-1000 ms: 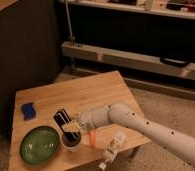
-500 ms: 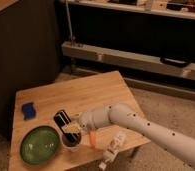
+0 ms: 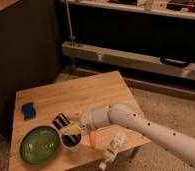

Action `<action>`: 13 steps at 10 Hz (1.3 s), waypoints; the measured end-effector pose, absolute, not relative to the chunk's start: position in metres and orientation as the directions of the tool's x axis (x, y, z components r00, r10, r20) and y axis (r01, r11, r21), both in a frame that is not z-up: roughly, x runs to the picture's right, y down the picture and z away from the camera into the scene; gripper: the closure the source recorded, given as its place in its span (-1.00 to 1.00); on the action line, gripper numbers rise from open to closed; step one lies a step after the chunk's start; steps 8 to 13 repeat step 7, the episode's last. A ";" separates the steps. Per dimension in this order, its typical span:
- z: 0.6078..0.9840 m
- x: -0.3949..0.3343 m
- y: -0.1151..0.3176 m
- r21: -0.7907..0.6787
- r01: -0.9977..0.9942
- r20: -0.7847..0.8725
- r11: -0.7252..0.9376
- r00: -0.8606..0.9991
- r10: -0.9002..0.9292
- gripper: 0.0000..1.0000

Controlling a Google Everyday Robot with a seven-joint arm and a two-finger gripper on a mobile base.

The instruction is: Place the eraser in the ceramic cup

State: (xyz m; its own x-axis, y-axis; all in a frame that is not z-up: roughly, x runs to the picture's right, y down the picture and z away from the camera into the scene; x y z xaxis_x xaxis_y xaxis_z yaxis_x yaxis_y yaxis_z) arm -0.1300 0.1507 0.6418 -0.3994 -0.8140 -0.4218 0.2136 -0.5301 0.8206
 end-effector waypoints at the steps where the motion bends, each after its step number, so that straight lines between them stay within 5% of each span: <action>1: 0.642 -0.130 0.150 0.819 0.217 -0.420 -0.531 -0.403 -0.813 -0.60; 4: 0.646 -0.125 0.129 0.822 0.326 -0.312 -0.467 -0.428 -0.848 -0.60; 7: 0.654 -0.114 0.075 0.677 0.626 -0.004 -0.387 -0.523 -0.853 -0.60; 13: 0.654 -0.114 0.075 0.677 0.626 -0.004 -0.387 -0.523 -0.853 -0.60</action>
